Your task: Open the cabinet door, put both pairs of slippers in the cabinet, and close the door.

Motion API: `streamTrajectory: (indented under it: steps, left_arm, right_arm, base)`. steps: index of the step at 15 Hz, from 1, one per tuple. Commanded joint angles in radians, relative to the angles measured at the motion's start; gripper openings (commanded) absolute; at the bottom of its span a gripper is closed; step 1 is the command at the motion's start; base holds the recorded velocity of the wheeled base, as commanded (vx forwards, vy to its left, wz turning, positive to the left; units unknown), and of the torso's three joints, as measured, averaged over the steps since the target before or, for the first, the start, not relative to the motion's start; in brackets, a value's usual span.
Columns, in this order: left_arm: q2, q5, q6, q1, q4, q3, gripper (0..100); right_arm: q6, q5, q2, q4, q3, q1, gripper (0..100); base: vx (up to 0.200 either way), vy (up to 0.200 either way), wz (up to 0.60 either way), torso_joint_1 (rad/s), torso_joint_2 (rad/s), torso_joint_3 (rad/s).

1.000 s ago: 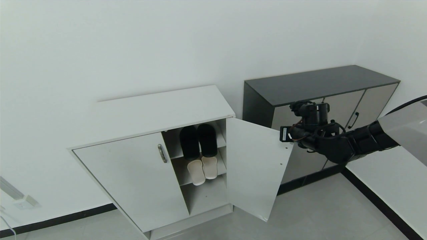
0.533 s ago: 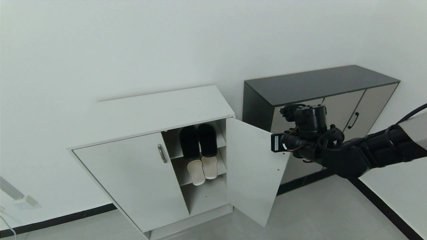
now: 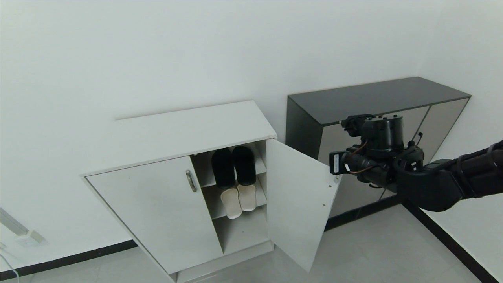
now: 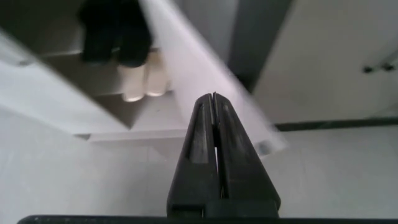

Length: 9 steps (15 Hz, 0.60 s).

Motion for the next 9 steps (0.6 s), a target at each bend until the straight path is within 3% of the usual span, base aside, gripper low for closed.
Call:
streamTrajectory:
  steps: [1,9]
  left_arm:
    - [0.001,0.000,-0.001,0.000,0.000,0.000,0]
    - [0.000,0.000,-0.001,0.000,0.000,0.000,0]
  right_arm:
    - [-0.004,0.005,0.070,0.000,-0.034,-0.060,0]
    - [-0.004,0.007,0.144,0.000,-0.051,-0.063,0]
  base:
    - [0.000,0.000,0.00,0.000,0.00,0.000]
    - [0.000,0.000,0.00,0.000,0.00,0.000]
